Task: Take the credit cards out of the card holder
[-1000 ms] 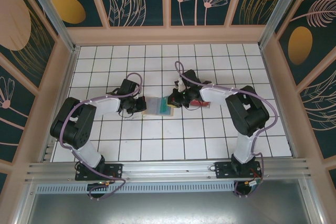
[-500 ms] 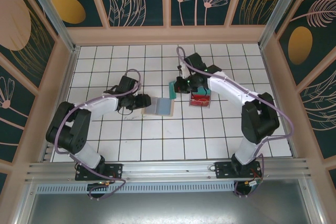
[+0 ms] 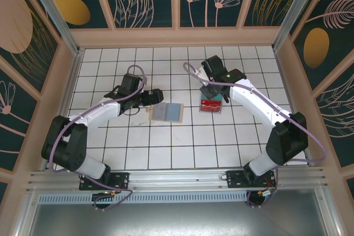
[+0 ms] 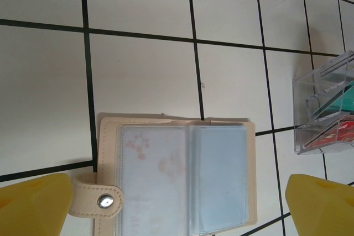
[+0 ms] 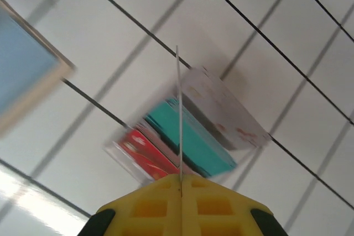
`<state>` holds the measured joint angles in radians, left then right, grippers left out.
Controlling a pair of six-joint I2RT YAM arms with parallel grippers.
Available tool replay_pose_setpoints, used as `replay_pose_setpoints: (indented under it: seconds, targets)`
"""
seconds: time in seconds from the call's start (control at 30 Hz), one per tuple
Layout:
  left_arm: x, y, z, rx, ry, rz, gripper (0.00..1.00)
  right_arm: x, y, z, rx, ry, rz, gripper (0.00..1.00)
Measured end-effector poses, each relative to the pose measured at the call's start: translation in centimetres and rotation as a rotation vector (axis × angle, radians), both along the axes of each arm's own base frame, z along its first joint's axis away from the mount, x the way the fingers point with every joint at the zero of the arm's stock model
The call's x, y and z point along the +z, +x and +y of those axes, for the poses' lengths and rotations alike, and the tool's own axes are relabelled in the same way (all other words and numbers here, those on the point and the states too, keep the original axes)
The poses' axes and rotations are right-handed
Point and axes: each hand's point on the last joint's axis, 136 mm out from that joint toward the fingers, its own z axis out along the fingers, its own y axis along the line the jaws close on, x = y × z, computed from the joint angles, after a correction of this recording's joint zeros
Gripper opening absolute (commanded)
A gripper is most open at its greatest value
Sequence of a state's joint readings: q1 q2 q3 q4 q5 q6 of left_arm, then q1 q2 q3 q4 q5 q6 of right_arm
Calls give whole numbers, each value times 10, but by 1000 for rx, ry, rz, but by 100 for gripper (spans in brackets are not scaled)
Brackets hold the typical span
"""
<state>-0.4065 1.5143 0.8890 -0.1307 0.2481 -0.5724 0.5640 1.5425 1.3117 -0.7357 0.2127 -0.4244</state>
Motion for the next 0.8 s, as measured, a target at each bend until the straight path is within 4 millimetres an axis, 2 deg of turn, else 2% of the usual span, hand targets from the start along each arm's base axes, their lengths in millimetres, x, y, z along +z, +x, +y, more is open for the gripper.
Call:
replay_pose_setpoints:
  seconds: [0.17, 0.37, 0.57, 0.8]
  targets:
    - [0, 1, 2, 7, 8, -4, 99, -32, -15, -20, 119, -237, 15, 0]
    - [0, 2, 3, 14, 15, -7, 99, -42, -9, -30, 188, -364, -27, 0]
    - [0, 1, 4, 14, 15, -8, 98, -41, -3, -21, 235, -388, -61, 0]
    - [-1, 1, 4, 17, 18, -7, 99, -61, -8, -12, 282, -405, -25, 0]
